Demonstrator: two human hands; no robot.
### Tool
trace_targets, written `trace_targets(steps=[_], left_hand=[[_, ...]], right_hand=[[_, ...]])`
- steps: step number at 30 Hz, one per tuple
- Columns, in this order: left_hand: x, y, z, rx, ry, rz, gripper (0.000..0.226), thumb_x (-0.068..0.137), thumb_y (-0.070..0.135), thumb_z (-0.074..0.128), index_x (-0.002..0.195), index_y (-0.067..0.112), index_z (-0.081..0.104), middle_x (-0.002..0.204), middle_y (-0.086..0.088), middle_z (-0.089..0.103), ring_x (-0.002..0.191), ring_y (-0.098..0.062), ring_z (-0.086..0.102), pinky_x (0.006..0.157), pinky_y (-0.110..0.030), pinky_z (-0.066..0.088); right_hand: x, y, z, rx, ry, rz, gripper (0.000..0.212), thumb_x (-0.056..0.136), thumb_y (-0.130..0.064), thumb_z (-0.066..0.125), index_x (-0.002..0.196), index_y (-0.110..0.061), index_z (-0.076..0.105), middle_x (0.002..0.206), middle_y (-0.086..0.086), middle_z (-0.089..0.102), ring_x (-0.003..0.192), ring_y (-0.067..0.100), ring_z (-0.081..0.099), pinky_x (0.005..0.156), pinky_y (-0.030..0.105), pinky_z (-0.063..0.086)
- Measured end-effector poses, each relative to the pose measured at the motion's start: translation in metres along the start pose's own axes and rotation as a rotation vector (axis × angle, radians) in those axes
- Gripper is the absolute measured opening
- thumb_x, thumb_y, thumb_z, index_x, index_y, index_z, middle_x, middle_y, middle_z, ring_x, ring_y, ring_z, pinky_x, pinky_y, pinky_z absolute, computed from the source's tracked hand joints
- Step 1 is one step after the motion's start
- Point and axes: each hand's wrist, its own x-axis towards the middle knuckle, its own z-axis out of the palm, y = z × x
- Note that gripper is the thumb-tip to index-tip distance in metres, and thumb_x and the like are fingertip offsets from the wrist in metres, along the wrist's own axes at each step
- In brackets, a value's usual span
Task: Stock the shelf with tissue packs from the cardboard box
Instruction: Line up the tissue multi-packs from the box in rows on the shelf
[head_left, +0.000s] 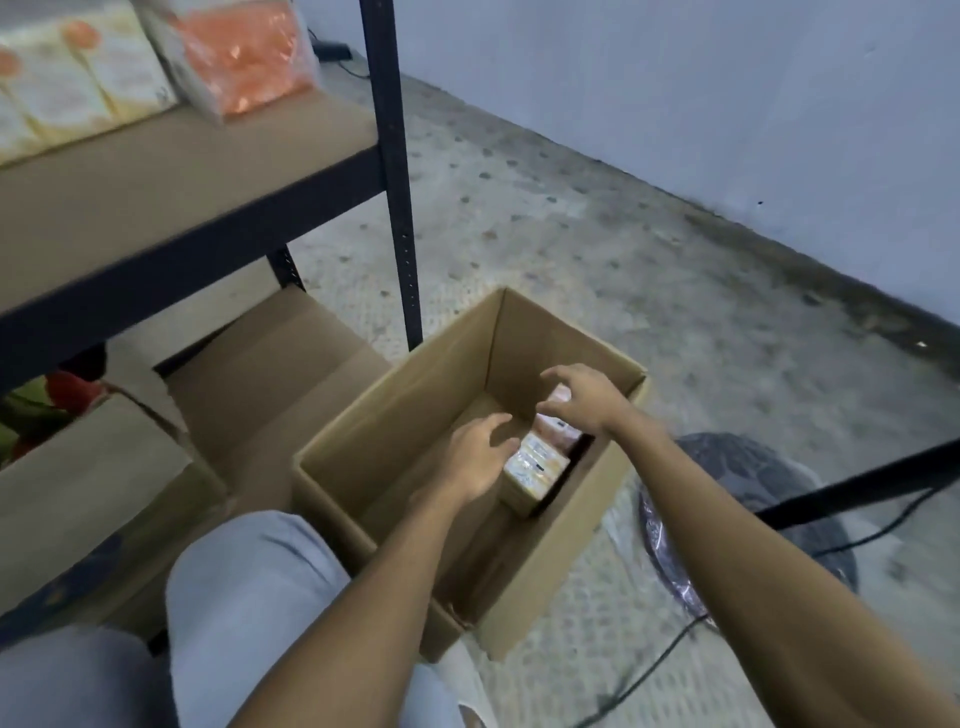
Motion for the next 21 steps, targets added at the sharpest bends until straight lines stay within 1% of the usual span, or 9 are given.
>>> trace_targets(steps=[2, 4, 6, 8, 9, 11, 14, 18, 21], left_hand=[[0.011, -0.005, 0.015, -0.02, -0.019, -0.051, 0.05, 0.093, 0.032, 0.058, 0.141, 0.025, 0.045, 0.143, -0.003, 0.048, 0.132, -0.021, 0.043, 0.109, -0.032, 0.033], [0.022, -0.011, 0.031, -0.028, -0.052, -0.079, 0.056, 0.093, 0.032, 0.058, 0.145, 0.024, 0.039, 0.146, -0.005, 0.045, 0.135, -0.023, 0.039, 0.11, -0.031, 0.03], [0.029, -0.014, 0.046, -0.062, -0.08, -0.103, 0.062, 0.092, 0.029, 0.059, 0.148, 0.024, 0.034, 0.148, -0.007, 0.04, 0.137, -0.022, 0.036, 0.111, -0.03, 0.028], [0.037, -0.016, 0.059, -0.137, -0.081, -0.141, 0.066, 0.09, 0.029, 0.062, 0.149, 0.026, 0.032, 0.148, -0.007, 0.037, 0.137, -0.02, 0.035, 0.111, -0.03, 0.028], [0.04, -0.017, 0.065, -0.168, -0.079, -0.155, 0.068, 0.089, 0.029, 0.063, 0.149, 0.027, 0.032, 0.148, -0.007, 0.037, 0.137, -0.02, 0.035, 0.111, -0.03, 0.029], [0.047, -0.019, 0.076, -0.207, -0.084, -0.18, 0.07, 0.086, 0.033, 0.066, 0.148, 0.027, 0.034, 0.145, -0.007, 0.039, 0.136, -0.022, 0.037, 0.111, -0.033, 0.03], [0.054, -0.025, 0.088, -0.254, -0.059, -0.224, 0.07, 0.078, 0.038, 0.071, 0.141, 0.031, 0.041, 0.137, -0.007, 0.047, 0.128, -0.024, 0.046, 0.107, -0.041, 0.038], [0.056, -0.027, 0.099, -0.291, 0.023, -0.297, 0.068, 0.064, 0.049, 0.075, 0.121, 0.027, 0.047, 0.125, -0.009, 0.048, 0.114, -0.028, 0.051, 0.096, -0.042, 0.045], [0.052, -0.032, 0.106, -0.302, 0.1, -0.355, 0.062, 0.063, 0.053, 0.077, 0.11, 0.026, 0.046, 0.118, -0.007, 0.045, 0.11, -0.027, 0.05, 0.094, -0.043, 0.046]], right_hand=[[0.016, 0.008, 0.007, -0.02, -0.05, 0.036, 0.061, 0.077, -0.048, 0.069, 0.132, -0.026, 0.052, 0.137, 0.007, 0.05, 0.126, 0.027, 0.046, 0.105, 0.044, 0.039], [0.032, 0.018, 0.017, -0.057, -0.113, 0.063, 0.068, 0.07, -0.058, 0.066, 0.131, -0.033, 0.05, 0.139, 0.004, 0.048, 0.128, 0.026, 0.043, 0.104, 0.048, 0.038], [0.049, 0.032, 0.031, -0.092, -0.171, 0.098, 0.08, 0.058, -0.071, 0.057, 0.131, -0.04, 0.047, 0.142, 0.002, 0.046, 0.131, 0.027, 0.039, 0.104, 0.052, 0.037], [0.063, 0.045, 0.043, -0.123, -0.209, 0.116, 0.087, 0.051, -0.076, 0.049, 0.132, -0.044, 0.043, 0.143, 0.004, 0.043, 0.133, 0.029, 0.035, 0.104, 0.054, 0.036], [0.063, 0.045, 0.044, -0.133, -0.229, 0.128, 0.086, 0.053, -0.074, 0.049, 0.134, -0.045, 0.042, 0.146, 0.006, 0.04, 0.135, 0.031, 0.033, 0.105, 0.055, 0.034], [0.061, 0.041, 0.043, -0.134, -0.253, 0.148, 0.076, 0.066, -0.066, 0.056, 0.137, -0.045, 0.039, 0.152, 0.011, 0.03, 0.14, 0.033, 0.024, 0.11, 0.054, 0.029], [0.067, 0.043, 0.049, -0.135, -0.264, 0.144, 0.062, 0.083, -0.051, 0.06, 0.141, -0.039, 0.039, 0.154, 0.015, 0.019, 0.14, 0.039, 0.019, 0.115, 0.048, 0.023], [0.072, 0.044, 0.058, -0.132, -0.218, 0.17, 0.065, 0.078, -0.046, 0.07, 0.136, -0.032, 0.044, 0.146, 0.014, 0.019, 0.128, 0.042, 0.025, 0.111, 0.047, 0.029], [0.075, 0.043, 0.062, -0.175, -0.214, 0.173, 0.068, 0.068, -0.043, 0.078, 0.126, -0.028, 0.046, 0.138, 0.012, 0.021, 0.12, 0.039, 0.027, 0.104, 0.05, 0.036]])
